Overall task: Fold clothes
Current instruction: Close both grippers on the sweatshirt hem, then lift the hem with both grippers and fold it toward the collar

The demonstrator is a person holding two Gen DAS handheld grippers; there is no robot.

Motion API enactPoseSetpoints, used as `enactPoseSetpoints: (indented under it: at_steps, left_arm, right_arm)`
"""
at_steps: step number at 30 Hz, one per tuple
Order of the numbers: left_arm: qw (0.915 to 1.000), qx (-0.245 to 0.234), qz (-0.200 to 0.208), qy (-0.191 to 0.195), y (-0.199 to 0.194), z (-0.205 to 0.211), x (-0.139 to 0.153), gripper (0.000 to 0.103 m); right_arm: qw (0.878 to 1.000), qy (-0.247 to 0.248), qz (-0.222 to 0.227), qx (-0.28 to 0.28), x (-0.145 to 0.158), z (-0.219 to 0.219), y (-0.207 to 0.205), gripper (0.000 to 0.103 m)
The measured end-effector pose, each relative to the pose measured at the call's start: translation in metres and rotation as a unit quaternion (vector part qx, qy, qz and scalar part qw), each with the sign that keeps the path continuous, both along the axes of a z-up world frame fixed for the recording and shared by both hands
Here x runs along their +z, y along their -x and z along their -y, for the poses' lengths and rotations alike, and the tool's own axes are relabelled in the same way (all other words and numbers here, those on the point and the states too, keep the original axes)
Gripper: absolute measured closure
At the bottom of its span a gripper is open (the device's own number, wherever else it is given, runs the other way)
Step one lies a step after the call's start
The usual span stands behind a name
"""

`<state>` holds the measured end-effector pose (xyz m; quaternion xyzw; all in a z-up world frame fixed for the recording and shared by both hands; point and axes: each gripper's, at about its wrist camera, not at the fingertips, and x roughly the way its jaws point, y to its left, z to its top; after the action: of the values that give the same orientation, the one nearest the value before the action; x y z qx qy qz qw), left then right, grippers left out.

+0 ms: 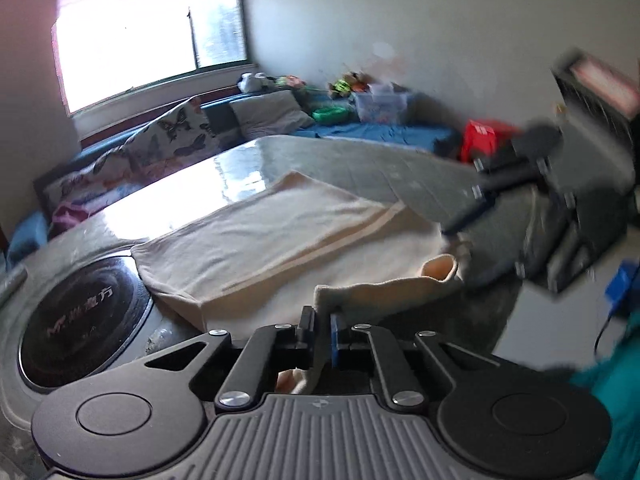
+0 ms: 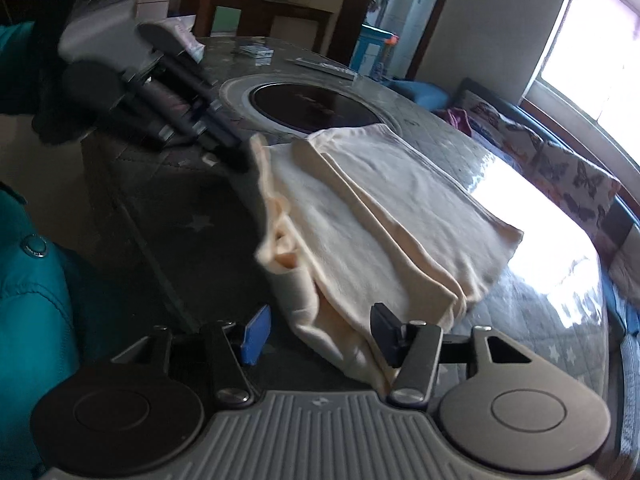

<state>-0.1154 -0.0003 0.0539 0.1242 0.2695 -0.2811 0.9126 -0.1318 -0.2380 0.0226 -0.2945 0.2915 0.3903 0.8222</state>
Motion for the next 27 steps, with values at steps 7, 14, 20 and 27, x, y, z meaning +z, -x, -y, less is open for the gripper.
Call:
enactPoseSetpoints:
  at_steps: [7,14,20,27]
  left_arm:
    - [0.9990,0.018,-0.026,0.030,-0.028,-0.007,0.002,0.095]
    - [0.9987,0.017,-0.043,0.024,-0.024,-0.014,-0.006,0.081]
    - [0.9996,0.006,-0.028,-0.001,-0.004,-0.020,-0.011,0.059]
    - [0.9984,-0.005,-0.012,-0.055,0.007,-0.017,-0.023,0.059]
  right_arm:
    - [1.000,-0.013,-0.004,-0.014,-0.010,-0.006,-0.021,0.055]
    - [0.994,-0.059,-0.074,-0.051,-0.004,0.002,-0.051,0.086]
    - [0.990,-0.086,-0.087,-0.068,0.009,0.005,-0.068,0.090]
    - [0.989,-0.093,-0.091,-0.073,0.011,0.005,-0.075,0.091]
